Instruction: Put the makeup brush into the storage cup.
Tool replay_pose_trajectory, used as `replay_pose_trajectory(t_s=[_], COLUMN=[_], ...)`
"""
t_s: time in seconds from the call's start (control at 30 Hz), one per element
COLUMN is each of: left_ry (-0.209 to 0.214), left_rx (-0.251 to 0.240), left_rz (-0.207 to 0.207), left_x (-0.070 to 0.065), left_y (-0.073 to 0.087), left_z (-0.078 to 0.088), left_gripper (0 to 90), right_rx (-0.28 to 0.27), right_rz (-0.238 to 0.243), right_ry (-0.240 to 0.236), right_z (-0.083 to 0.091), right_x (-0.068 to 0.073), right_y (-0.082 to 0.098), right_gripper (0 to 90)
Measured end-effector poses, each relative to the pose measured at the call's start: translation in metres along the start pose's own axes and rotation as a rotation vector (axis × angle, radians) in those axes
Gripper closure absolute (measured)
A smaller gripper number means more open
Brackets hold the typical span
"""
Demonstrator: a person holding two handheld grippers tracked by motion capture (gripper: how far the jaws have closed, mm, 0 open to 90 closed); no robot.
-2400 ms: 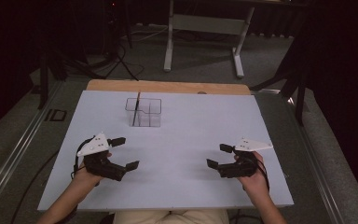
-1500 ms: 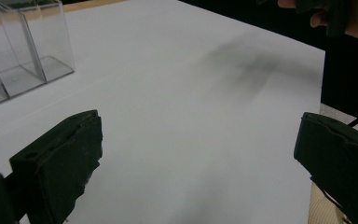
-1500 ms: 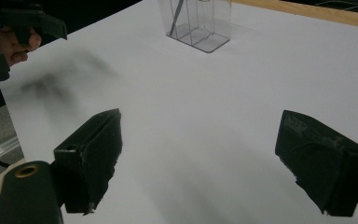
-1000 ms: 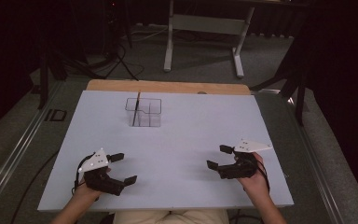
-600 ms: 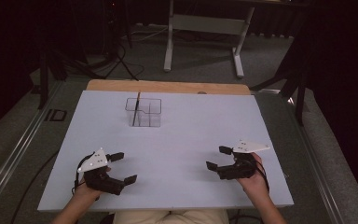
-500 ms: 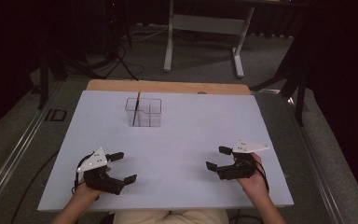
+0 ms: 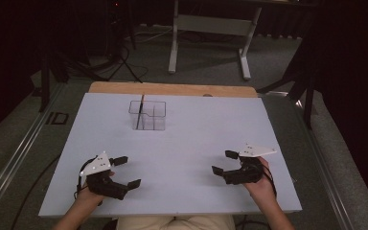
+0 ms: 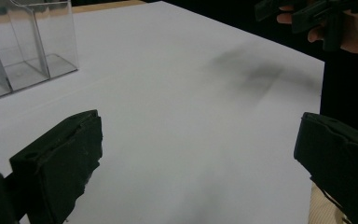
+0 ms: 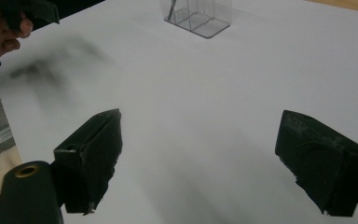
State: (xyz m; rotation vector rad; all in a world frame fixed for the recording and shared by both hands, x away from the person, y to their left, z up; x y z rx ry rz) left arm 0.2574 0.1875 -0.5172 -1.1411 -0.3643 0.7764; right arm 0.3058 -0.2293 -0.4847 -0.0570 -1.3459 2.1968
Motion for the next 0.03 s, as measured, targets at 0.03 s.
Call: replay_pose_trajectory(t_s=[0.03], left_ry=[0.0], left_rx=[0.0], left_rz=[0.0], left_x=[0.0001], left_y=[0.0], left_z=[-0.0001], left_gripper=[1.7], right_rx=[0.0], right_rz=[-0.002], right_ry=[0.0], right_z=[0.0002], right_x=[0.0], right_y=[0.0001], right_gripper=[14.8])
Point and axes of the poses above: each handheld gripper's, and its own axes: z roughly backward along the jaws, y roughly out of its underside, x roughly to its left, the point moved 2 cm from there along -z, roughly forward along the jaws, and after that the axes turned 10 degrees about -y, right-handed, at the moved point
